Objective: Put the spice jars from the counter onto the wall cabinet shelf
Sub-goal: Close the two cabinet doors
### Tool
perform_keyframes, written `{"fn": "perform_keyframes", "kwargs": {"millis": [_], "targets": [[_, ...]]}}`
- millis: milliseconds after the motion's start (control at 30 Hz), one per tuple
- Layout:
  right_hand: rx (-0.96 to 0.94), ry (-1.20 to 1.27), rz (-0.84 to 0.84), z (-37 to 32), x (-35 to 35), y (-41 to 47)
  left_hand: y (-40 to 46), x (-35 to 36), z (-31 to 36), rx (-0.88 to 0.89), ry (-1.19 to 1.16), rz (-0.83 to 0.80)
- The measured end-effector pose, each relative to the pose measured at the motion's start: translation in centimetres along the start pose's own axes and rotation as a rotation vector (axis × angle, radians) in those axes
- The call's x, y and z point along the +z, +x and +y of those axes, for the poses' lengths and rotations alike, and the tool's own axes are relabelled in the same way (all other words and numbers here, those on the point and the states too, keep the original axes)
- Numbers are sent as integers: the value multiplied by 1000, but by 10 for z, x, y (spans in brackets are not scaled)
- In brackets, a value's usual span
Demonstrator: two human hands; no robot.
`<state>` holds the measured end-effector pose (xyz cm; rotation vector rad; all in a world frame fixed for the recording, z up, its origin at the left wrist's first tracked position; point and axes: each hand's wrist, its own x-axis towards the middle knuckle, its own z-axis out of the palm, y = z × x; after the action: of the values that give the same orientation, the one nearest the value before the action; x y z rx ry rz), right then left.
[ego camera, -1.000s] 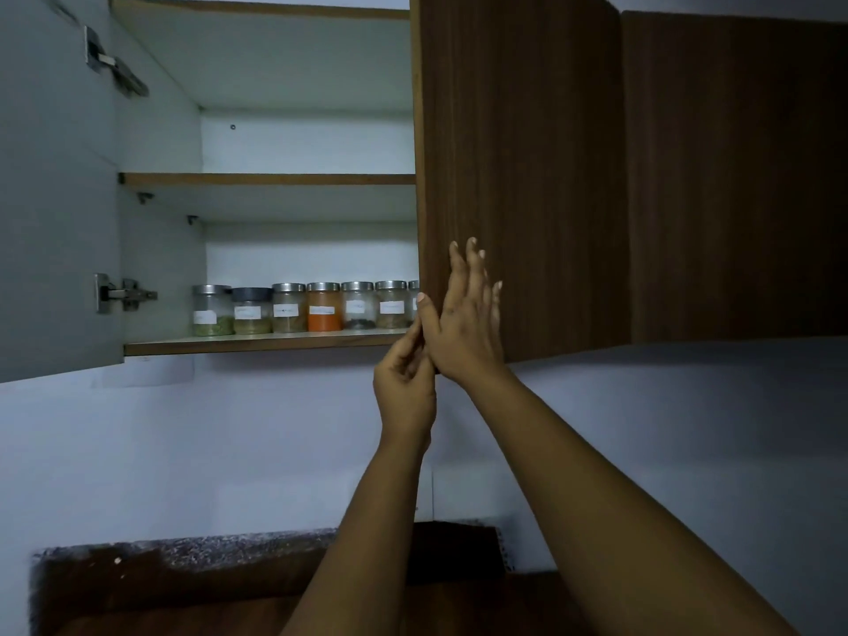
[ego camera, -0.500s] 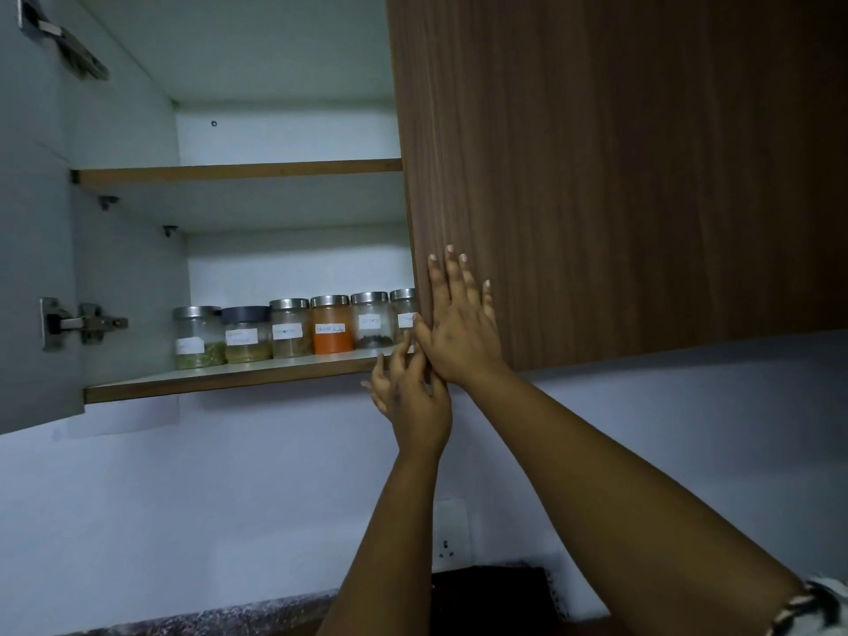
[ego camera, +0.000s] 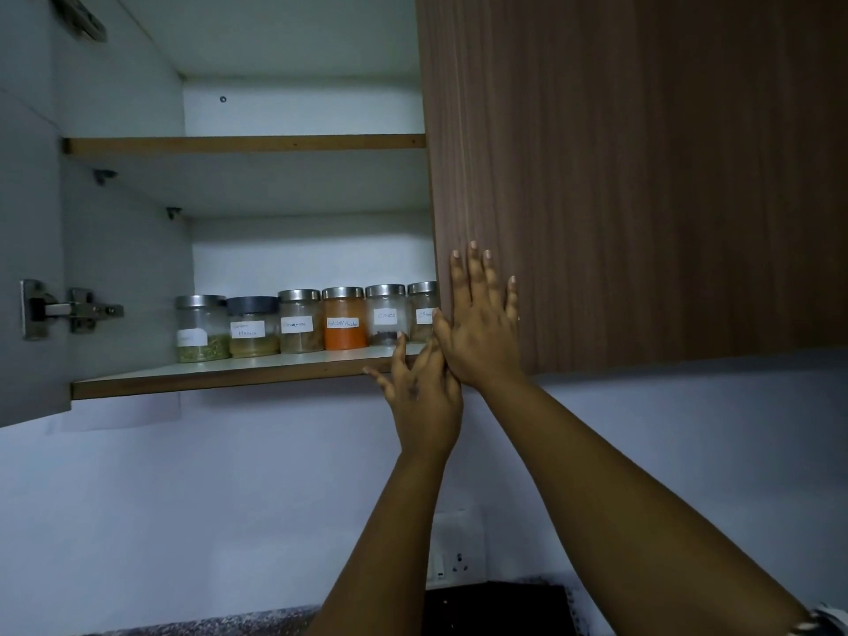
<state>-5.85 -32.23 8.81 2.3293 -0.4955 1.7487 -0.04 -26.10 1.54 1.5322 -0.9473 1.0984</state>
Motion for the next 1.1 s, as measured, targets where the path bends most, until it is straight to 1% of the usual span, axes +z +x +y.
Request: {"fn": "perform_keyframes", "kwargs": {"millis": [100,200,400,633,733,833,967,1000,1033,1100], "targets": [[-5,-2,36,1,3,1,0,2,0,1,-24,27],[-32,-34,37,3,4,6,0,4,-1,-6,-47,29],[-47,-39,39,3,5,11,3,4,-1,-19,-76,-21],[-3,3,13,2,6,-9,1,-4,-13,78,-18,-75],[2,9,-53,5,8,-31,1,-12,-22,119,8,-110],[10,-4,-170,4,5,-48,4,-19,-22,80,13,-205],[14,77,-324,1,-16,-61,-5,-35,-5,34,42,-278],[17,106,-317,1,-25,-65,-11,-41,-1,26,46,-272],[37,140,-274,1,-34,-70,-17,-49,3,21,46,-251],[134,201,-167,0,-53,-83,-31,-67,11,-3,48,-197]]}}
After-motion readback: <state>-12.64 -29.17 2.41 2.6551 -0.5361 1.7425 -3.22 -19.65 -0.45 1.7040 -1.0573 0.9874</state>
